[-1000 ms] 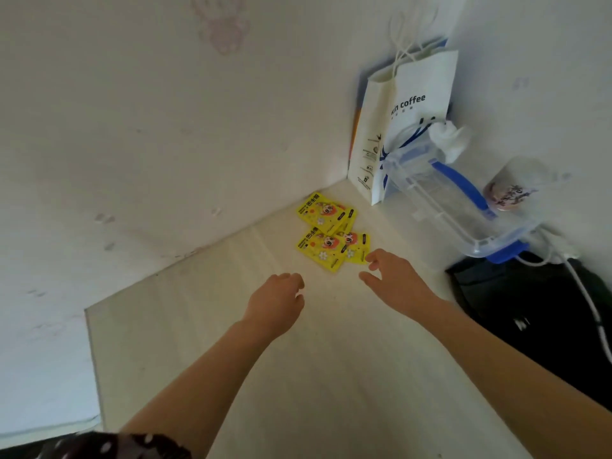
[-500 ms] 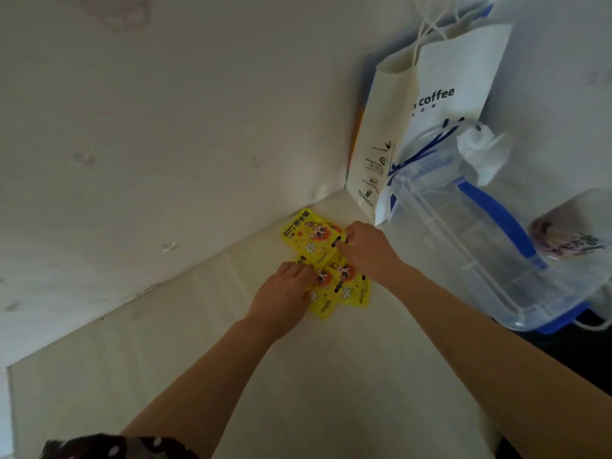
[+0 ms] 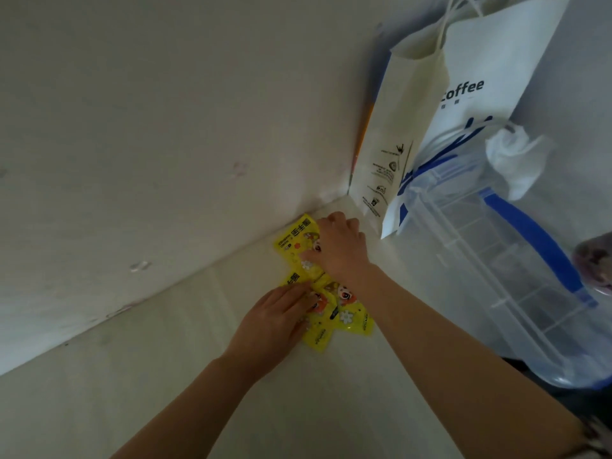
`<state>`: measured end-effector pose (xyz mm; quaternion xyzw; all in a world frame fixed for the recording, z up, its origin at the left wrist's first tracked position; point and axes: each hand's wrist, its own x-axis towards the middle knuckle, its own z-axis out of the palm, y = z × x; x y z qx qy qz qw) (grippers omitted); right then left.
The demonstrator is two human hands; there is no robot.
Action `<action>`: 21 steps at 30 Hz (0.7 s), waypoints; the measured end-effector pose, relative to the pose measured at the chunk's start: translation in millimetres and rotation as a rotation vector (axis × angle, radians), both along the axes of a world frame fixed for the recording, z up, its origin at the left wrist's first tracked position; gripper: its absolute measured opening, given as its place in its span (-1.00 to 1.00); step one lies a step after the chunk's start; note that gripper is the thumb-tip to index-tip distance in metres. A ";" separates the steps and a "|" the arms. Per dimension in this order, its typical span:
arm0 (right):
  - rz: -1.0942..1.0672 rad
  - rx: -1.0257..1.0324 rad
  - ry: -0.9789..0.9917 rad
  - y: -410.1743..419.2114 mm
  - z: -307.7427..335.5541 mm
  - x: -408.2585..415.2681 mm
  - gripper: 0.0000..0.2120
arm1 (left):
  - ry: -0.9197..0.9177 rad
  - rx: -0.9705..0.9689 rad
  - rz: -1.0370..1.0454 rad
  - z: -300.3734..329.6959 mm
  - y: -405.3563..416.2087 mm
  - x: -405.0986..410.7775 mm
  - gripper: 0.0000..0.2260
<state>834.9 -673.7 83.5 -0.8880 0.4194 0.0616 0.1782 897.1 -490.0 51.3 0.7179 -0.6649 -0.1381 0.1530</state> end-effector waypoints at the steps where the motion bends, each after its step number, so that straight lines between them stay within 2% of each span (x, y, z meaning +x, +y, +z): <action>1: -0.013 0.011 -0.004 -1.0 0.9 -1.5 -0.35 | -0.012 0.005 0.005 1.2 3.1 0.7 -0.65; 7: -0.105 -0.081 -0.085 0.6 1.6 -19.4 -0.50 | -0.136 0.039 0.027 7.8 20.7 12.3 -0.67; 12: -0.148 -0.128 -0.092 9.9 3.1 -36.3 -0.60 | -0.207 0.114 0.036 17.1 15.4 15.5 -0.51; 14: -0.161 -0.135 -0.091 11.4 7.1 -43.4 -0.62 | -0.194 0.135 0.064 20.6 13.6 13.1 -0.51; 17: -0.230 0.031 -0.192 13.3 16.2 -59.3 -0.58 | -0.092 0.192 0.146 24.1 12.5 9.9 -0.48; 19: -0.273 0.142 -0.298 17.7 22.3 -72.1 -0.63 | -0.049 0.245 0.187 25.4 11.4 12.5 -0.45; 21: -0.287 0.185 -0.341 24.4 26.7 -85.9 -0.70 | -0.065 0.289 0.178 28.3 8.3 17.8 -0.51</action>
